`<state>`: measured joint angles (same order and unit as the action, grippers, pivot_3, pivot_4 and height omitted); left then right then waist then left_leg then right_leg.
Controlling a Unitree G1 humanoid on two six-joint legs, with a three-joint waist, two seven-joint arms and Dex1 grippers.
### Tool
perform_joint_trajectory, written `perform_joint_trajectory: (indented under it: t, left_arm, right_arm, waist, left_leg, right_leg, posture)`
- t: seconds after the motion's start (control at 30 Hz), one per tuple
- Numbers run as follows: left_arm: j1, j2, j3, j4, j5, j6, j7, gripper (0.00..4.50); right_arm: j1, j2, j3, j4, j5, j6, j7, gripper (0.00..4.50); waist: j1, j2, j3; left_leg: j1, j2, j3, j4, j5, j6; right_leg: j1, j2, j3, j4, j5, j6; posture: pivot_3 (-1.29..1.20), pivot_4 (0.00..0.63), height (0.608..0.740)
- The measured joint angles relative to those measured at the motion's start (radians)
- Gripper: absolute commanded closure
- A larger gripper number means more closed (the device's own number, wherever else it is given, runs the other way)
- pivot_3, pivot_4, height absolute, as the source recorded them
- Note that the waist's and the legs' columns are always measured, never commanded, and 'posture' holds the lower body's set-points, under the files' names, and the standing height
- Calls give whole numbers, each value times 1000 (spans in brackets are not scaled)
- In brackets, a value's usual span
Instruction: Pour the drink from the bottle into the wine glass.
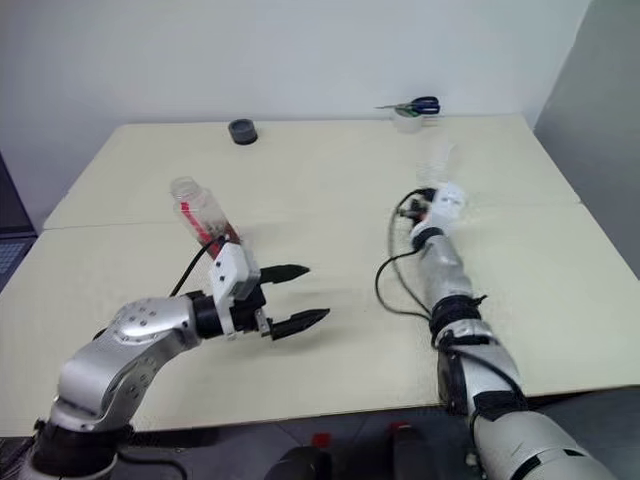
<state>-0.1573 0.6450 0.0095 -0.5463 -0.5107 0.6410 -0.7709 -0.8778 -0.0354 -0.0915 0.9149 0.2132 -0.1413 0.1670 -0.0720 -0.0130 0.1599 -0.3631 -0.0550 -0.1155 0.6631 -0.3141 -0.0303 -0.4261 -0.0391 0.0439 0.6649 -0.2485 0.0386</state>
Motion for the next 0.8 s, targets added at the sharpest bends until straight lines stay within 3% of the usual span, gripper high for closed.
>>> perform_joint_trajectory:
  t: [0.1, 0.33, 0.5, 0.8]
  left_arm:
    - [77, 0, 36, -55, -11, 8, 29, 0]
    - [216, -3, 73, -144, -46, 27, 80, 0]
    - [244, -3, 86, -165, -74, 28, 103, 0]
    - [243, -3, 84, -171, -90, 34, 131, 0]
  right_arm:
    - [65, 43, -28, -108, 30, 51, -21, 4269]
    - [308, 3, 55, -502, -31, 221, -15, 4269]
    - [440, -26, 76, -723, -34, 343, -6, 4269]
    - [571, -96, 140, -934, -63, 469, 40, 4269]
  waist:
    - [2, 0, 0]
    - [25, 0, -1]
    - [34, 0, -2]
    - [42, -1, -2]
  left_leg:
    - [0, -1, -1, 1, 0, 0]
    - [1, -1, -5, 1, 0, 0]
    - [2, -1, -6, 1, 0, 0]
    - [3, -2, -6, 1, 0, 0]
  right_leg:
    - [1, 0, 0, -1, 0, 0]
    - [4, -1, -1, -2, 0, 0]
    - [5, 0, -2, -2, 0, 0]
    - [6, 0, -3, -2, 0, 0]
  posture:
    - [0, 150, 740]
    - [0, 150, 740]
    - [0, 150, 740]
    - [0, 150, 740]
